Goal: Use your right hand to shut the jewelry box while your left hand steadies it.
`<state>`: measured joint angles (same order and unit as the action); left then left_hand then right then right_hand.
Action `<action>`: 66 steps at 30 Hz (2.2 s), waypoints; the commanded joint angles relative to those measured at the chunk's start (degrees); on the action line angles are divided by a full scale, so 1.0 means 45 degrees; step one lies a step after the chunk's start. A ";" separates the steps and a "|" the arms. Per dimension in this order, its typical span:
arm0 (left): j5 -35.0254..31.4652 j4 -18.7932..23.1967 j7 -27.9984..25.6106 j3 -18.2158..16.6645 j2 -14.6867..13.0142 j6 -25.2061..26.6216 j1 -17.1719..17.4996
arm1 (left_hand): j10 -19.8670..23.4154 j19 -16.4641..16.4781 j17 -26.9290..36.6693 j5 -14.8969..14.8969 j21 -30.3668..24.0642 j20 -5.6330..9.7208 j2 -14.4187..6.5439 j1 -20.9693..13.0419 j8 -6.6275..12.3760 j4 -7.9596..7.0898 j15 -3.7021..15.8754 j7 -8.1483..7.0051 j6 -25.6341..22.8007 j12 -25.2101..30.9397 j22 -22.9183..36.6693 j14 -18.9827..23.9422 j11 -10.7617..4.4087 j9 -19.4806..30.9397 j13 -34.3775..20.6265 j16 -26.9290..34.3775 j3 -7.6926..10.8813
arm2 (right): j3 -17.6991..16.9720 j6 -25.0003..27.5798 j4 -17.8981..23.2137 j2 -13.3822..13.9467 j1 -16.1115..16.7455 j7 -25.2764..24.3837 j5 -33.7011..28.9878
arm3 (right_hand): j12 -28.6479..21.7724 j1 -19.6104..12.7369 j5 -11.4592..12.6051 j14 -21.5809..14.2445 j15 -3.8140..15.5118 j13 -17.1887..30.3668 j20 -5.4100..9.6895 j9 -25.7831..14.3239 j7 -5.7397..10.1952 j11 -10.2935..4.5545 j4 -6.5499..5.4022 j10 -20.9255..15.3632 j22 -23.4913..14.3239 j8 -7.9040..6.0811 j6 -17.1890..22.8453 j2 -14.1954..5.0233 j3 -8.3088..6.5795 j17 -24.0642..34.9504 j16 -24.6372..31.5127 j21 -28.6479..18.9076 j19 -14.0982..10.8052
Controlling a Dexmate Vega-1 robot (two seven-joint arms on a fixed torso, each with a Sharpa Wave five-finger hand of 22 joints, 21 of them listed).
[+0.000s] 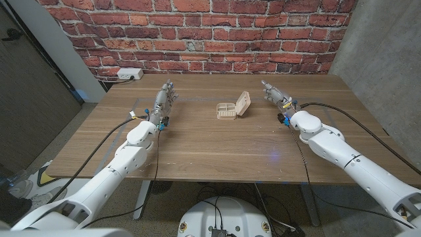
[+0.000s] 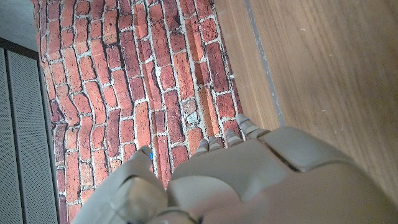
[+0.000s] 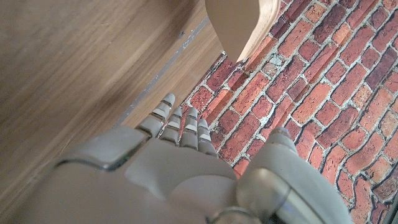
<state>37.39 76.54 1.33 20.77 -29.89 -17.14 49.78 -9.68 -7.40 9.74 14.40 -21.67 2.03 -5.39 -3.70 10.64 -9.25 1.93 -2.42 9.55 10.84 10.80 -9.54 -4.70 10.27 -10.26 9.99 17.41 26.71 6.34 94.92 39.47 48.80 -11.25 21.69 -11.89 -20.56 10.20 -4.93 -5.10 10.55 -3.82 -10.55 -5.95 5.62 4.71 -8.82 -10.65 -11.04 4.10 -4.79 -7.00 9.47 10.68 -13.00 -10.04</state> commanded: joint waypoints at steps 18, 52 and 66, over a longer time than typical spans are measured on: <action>0.0064 -0.0393 0.0396 0.0109 0.0057 0.0089 -0.0321 | -0.0514 -0.0098 0.0060 0.0075 0.0016 0.0582 -0.0517 -0.0014 0.0056 0.0012 0.0555 0.0042 0.0707 0.0076 0.0034 -0.0652 -0.0007 0.0065 -0.0021 0.0061 0.0061 | 0.1202 0.5472 0.2942 0.0308 -0.0477 -0.2013 -0.2327 | -0.0404 -0.0096 0.0126 -0.1879 0.0053 0.0025 0.0048 -0.0078 -0.0426 0.0232 0.0324 -0.1198 -0.0020 -0.0283 0.1054 0.0838 0.0452 0.0101 0.0273 -0.0323 -0.1436; 0.0206 -0.1035 0.0654 0.0123 0.0273 0.0034 -0.0620 | -0.0550 -0.0098 0.0060 0.0081 0.0061 0.0555 -0.0522 -0.0033 0.0057 0.0018 0.0543 0.0089 0.0727 0.0070 0.0036 -0.0673 0.0020 0.0066 -0.0023 0.0060 0.0062 | 0.3967 0.9714 0.3873 0.0167 -0.2887 -0.0487 -0.4389 | -0.0544 -0.0079 0.0252 -0.2299 0.0193 0.0028 0.0281 -0.0090 -0.0309 0.0175 0.0275 -0.1919 -0.0043 -0.0396 0.1815 0.0728 0.0524 0.0098 0.0130 -0.0257 -0.1647; 0.0219 -0.1028 0.0699 0.0085 0.0245 -0.0057 -0.0573 | -0.0555 -0.0087 0.0060 0.0081 0.0083 0.0568 -0.0521 -0.0044 0.0060 0.0019 0.0550 0.0087 0.0734 0.0074 0.0038 -0.0678 0.0029 0.0066 -0.0023 0.0062 0.0061 | 0.5164 1.0622 0.3972 0.0312 -0.3858 0.0497 -0.5304 | -0.0679 -0.0424 0.0299 -0.3136 0.0546 0.0030 0.0460 -0.0091 0.0032 -0.0110 0.0375 -0.2626 -0.0066 -0.0548 0.2699 0.0384 0.0352 0.0090 0.0169 -0.0369 -0.2175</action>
<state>38.28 71.94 4.35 21.36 -28.71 -17.07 47.03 -9.68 -7.40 9.73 14.40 -21.39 2.03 -5.39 -3.70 10.63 -9.25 1.93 -2.14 9.83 10.84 10.79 -9.54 -4.70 10.26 -10.25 9.98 17.41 45.81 50.91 112.54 40.31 35.02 -12.97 0.62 -14.63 -22.00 11.30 -18.53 -2.66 10.53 -1.63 -10.80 -5.93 5.30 6.20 -19.99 -10.82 -12.99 15.58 -2.45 -5.02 9.73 11.23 -14.31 -19.21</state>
